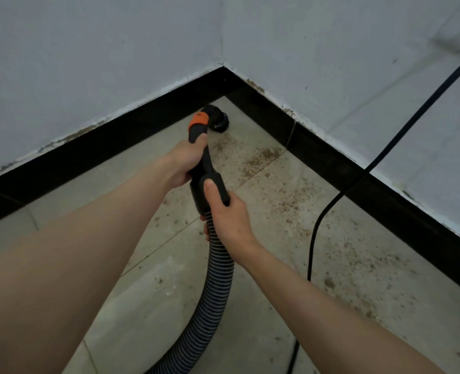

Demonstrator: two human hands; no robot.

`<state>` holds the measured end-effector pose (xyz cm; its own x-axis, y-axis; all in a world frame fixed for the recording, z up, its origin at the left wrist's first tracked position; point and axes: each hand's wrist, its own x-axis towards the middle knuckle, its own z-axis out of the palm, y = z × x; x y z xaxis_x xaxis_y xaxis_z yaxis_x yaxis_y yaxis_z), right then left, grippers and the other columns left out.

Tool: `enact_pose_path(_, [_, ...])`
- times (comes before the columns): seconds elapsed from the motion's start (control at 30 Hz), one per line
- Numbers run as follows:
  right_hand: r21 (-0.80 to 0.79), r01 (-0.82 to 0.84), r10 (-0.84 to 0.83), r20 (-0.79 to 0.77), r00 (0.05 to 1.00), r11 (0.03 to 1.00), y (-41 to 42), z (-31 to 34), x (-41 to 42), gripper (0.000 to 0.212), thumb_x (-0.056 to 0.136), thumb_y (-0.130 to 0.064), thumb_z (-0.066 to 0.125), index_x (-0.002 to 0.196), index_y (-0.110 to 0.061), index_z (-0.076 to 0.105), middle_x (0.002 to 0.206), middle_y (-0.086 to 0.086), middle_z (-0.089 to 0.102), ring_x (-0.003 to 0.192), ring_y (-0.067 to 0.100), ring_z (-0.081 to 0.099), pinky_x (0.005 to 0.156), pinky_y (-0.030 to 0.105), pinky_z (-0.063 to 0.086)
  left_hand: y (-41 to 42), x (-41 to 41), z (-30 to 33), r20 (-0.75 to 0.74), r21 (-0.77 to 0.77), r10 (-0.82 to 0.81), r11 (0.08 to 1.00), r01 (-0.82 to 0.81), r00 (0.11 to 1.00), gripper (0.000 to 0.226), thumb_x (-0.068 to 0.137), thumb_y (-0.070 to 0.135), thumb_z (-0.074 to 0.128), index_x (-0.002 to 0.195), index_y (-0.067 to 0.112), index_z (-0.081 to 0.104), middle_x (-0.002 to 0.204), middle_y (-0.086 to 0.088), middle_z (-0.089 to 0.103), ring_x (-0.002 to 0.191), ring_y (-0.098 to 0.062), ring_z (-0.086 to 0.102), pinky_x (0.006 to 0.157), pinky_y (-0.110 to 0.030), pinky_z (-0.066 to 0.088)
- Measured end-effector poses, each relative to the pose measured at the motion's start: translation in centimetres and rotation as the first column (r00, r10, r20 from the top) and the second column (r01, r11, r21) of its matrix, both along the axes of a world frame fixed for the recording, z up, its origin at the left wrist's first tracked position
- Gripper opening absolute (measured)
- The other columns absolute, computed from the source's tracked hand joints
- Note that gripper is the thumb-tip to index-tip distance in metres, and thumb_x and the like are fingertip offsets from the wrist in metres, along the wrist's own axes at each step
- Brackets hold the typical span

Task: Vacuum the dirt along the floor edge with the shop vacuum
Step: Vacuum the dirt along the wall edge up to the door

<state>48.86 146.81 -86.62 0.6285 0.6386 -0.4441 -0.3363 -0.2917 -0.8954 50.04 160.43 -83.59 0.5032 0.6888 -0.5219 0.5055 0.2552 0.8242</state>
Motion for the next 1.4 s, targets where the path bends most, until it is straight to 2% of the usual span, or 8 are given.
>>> enact_pose_path(0.1, [-0.018,-0.010,0.010,0.028,1.000,1.000,-0.3,-0.3,-1.6,0.045,0.093,-0.054,0.052,0.100,-0.009,0.057,0.080,0.010,0.063,0.050,0.014,0.057,0.049,0.027,0.050,0.0,-1.6,-0.3,-0.002,-0.057,-0.038,0.998,0.038,0.999,0.043,0.101,0.037,0.038,0.123,-0.001,0.044,0.080,-0.005,0.046,0.067,-0.016,0.046,0.059,-0.026,0.041])
enact_pose_path(0.23, [-0.009,0.032,-0.032,0.002,0.999,0.999,-1.6,-0.1,-2.1,0.042,0.093,-0.053,0.052,0.094,-0.012,0.057,0.080,0.014,0.066,0.049,0.015,0.057,0.050,0.029,0.050,-0.9,-2.0,0.1,0.038,-0.110,-0.085,0.990,0.088,0.996,0.037,0.101,0.036,0.040,0.118,0.003,0.041,0.087,-0.005,0.048,0.074,-0.017,0.049,0.064,-0.027,0.044])
enact_pose_path(0.43, [0.004,0.073,-0.073,-0.026,0.997,0.997,-2.9,0.8,-2.9,0.039,0.094,-0.051,0.052,0.089,-0.013,0.056,0.077,0.012,0.065,0.050,0.018,0.057,0.050,0.030,0.049,-2.3,-2.3,1.1,0.044,-0.125,-0.159,0.979,0.164,0.986,0.034,0.101,0.035,0.040,0.111,0.003,0.042,0.086,-0.006,0.047,0.074,-0.017,0.048,0.065,-0.027,0.044])
enact_pose_path(0.63, [0.018,0.051,-0.051,-0.030,0.998,0.999,-2.8,1.4,-4.6,0.039,0.094,-0.051,0.052,0.088,-0.012,0.055,0.073,0.009,0.063,0.049,0.016,0.056,0.047,0.028,0.048,-2.3,-4.1,1.6,0.027,-0.095,-0.146,0.984,0.148,0.989,0.035,0.101,0.036,0.040,0.113,0.004,0.041,0.089,-0.007,0.049,0.077,-0.018,0.050,0.074,-0.031,0.044])
enact_pose_path(0.8, [0.019,0.010,-0.009,-0.032,0.999,1.000,-2.6,1.8,-5.8,0.043,0.094,-0.051,0.051,0.094,-0.008,0.057,0.074,0.010,0.063,0.049,0.015,0.056,0.047,0.027,0.049,-2.0,-5.9,1.8,0.017,-0.090,-0.122,0.988,0.123,0.992,0.036,0.101,0.037,0.040,0.112,0.002,0.043,0.084,-0.006,0.047,0.071,-0.017,0.048,0.062,-0.027,0.043])
enact_pose_path(1.0, [0.018,0.002,-0.001,-0.046,0.999,1.000,-3.0,1.8,-7.6,0.038,0.094,-0.050,0.051,0.088,-0.013,0.055,0.074,0.010,0.063,0.048,0.015,0.056,0.046,0.027,0.049,-2.3,-7.8,1.8,0.011,-0.102,-0.113,0.988,0.114,0.993,0.036,0.100,0.037,0.041,0.113,0.004,0.043,0.088,-0.007,0.049,0.075,-0.018,0.050,0.064,-0.027,0.044])
enact_pose_path(1.23, [-0.005,-0.044,0.044,-0.021,0.999,0.999,-3.3,1.7,-10.4,0.043,0.094,-0.050,0.052,0.092,-0.007,0.057,0.071,0.010,0.062,0.048,0.016,0.056,0.049,0.030,0.050,-2.4,-11.2,1.3,0.004,-0.096,-0.092,0.991,0.092,0.996,0.038,0.100,0.038,0.041,0.115,0.004,0.044,0.084,-0.006,0.047,0.072,-0.017,0.048,0.062,-0.026,0.043])
enact_pose_path(1.4, [-0.023,-0.098,0.098,-0.006,0.995,0.995,-3.6,1.6,-12.5,0.045,0.093,-0.050,0.052,0.093,-0.005,0.058,0.072,0.012,0.061,0.049,0.017,0.056,0.049,0.030,0.050,-2.6,-14.4,1.5,0.036,-0.132,-0.045,0.990,0.050,0.998,0.030,0.100,0.036,0.040,0.095,0.008,0.047,0.083,-0.006,0.047,0.071,-0.017,0.048,0.062,-0.026,0.044])
